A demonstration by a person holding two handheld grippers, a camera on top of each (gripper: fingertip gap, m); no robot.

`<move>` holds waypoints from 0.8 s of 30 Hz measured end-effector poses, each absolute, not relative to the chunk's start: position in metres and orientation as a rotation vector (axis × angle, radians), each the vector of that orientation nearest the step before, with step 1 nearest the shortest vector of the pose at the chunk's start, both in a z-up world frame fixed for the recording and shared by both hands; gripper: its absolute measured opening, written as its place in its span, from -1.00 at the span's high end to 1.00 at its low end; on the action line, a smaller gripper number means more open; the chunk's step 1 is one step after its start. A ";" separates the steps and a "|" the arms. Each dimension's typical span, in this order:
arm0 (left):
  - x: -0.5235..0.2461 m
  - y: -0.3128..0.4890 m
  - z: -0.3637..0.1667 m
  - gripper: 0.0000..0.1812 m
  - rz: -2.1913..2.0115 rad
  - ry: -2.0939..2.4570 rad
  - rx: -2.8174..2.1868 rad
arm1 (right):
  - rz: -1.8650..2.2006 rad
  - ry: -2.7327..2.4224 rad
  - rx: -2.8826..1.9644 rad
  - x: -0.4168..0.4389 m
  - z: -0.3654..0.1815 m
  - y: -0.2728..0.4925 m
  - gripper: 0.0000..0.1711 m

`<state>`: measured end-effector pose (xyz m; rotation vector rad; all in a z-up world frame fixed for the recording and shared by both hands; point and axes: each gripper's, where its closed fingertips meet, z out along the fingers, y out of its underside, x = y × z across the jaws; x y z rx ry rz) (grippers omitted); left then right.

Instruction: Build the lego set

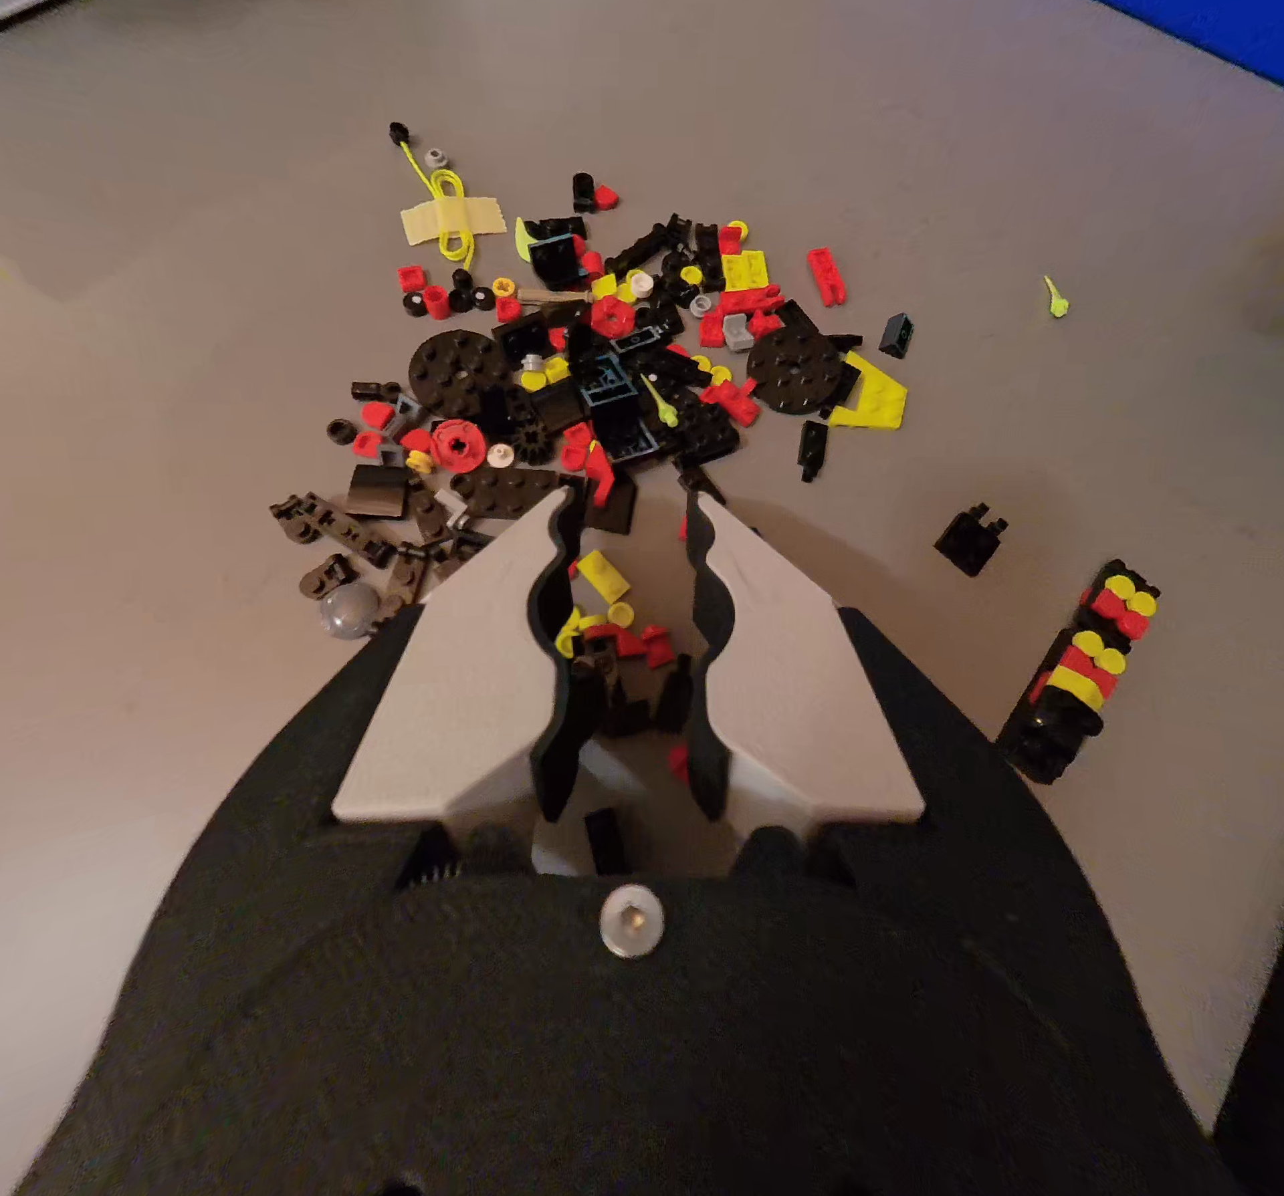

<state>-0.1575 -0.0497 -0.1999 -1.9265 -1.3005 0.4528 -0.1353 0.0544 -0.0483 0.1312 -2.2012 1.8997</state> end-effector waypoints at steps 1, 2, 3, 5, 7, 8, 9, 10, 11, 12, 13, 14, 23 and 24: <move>-0.156 -0.047 -0.201 0.68 0.440 -1.299 -1.936 | 1.922 -2.202 0.115 -0.132 -0.045 0.055 0.98; -0.154 -0.045 -0.203 0.68 0.437 -1.291 -1.952 | 1.949 -2.213 0.093 -0.130 -0.042 0.056 0.96; -0.153 -0.044 -0.204 0.68 0.447 -1.275 -1.972 | 1.976 -2.235 0.062 -0.128 -0.042 0.055 0.94; -0.151 -0.046 -0.207 0.69 0.488 -1.252 -2.021 | 2.033 -2.298 -0.024 -0.127 -0.046 0.054 0.93; -0.153 -0.047 -0.207 0.68 0.518 -1.244 -2.034 | 2.091 -2.368 -0.115 -0.129 -0.056 0.051 0.92; -0.153 -0.045 -0.207 0.67 0.508 -1.240 -2.036 | 2.118 -2.399 -0.158 -0.131 -0.061 0.050 0.92; -0.153 -0.043 -0.208 0.64 0.490 -1.235 -2.039 | 2.140 -2.429 -0.201 -0.134 -0.066 0.049 0.91; -0.153 -0.040 -0.209 0.62 0.471 -1.229 -2.043 | 2.159 -2.457 -0.248 -0.138 -0.071 0.048 0.91; -0.154 -0.037 -0.210 0.61 0.449 -1.223 -2.054 | 2.179 -2.484 -0.294 -0.141 -0.075 0.048 0.91; -0.154 -0.035 -0.212 0.60 0.428 -1.216 -2.074 | 2.200 -2.513 -0.338 -0.145 -0.078 0.048 0.90; -0.156 -0.033 -0.214 0.59 0.418 -1.208 -2.095 | 2.223 -2.540 -0.384 -0.148 -0.081 0.048 0.88; -0.159 -0.032 -0.214 0.59 0.432 -1.200 -2.109 | 2.246 -2.558 -0.436 -0.152 -0.083 0.049 0.88; -0.171 -0.043 -0.218 0.58 0.430 -1.246 -2.126 | 2.336 -2.518 -0.689 -0.178 -0.089 0.060 0.90; -0.170 -0.044 -0.218 0.59 0.428 -1.250 -2.125 | 2.320 -2.527 -0.678 -0.178 -0.091 0.060 0.90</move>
